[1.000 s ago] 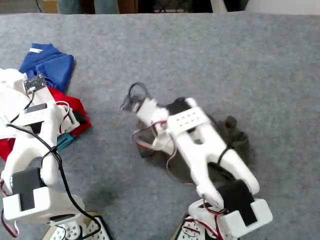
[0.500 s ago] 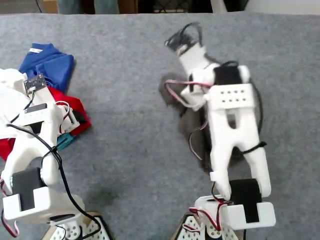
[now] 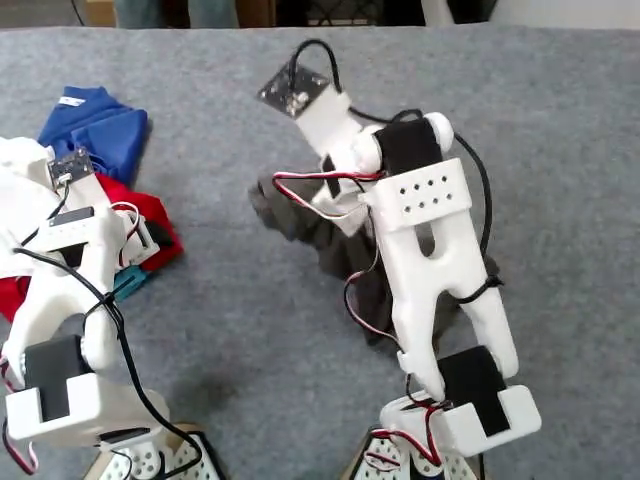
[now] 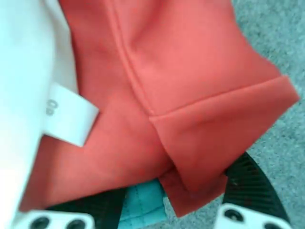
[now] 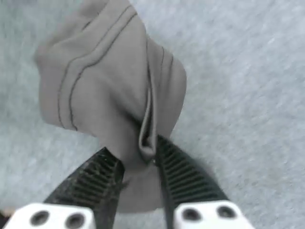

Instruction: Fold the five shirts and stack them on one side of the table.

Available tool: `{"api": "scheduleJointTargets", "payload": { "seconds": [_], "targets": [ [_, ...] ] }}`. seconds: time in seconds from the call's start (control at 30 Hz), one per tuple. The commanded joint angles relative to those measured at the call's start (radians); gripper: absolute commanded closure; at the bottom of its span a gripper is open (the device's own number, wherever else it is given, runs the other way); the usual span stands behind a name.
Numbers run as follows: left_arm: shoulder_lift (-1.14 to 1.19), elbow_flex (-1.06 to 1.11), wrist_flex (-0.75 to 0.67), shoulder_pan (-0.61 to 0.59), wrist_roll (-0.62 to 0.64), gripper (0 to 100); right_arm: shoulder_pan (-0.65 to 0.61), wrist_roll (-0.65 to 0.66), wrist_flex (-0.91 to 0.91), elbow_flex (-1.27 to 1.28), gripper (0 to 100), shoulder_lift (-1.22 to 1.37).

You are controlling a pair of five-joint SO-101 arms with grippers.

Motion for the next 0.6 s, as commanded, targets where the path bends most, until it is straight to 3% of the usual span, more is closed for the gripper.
{"api": "scheduleJointTargets", "payload": {
  "seconds": [0.0, 0.3, 0.57],
  "targets": [
    [-0.028, -0.053, -0.014, -0.016, 0.008, 69, -0.012, 0.043, 0.021, 0.054, 83.0, -0.031],
    [-0.028, -0.053, -0.014, -0.016, 0.006, 69, -0.089, 0.155, 0.000, 0.213, 81.9, -0.081],
    [-0.028, -0.054, -0.015, -0.024, 0.006, 69, -0.222, 0.216, -0.334, 0.441, 82.1, -0.071]
  ]
}}
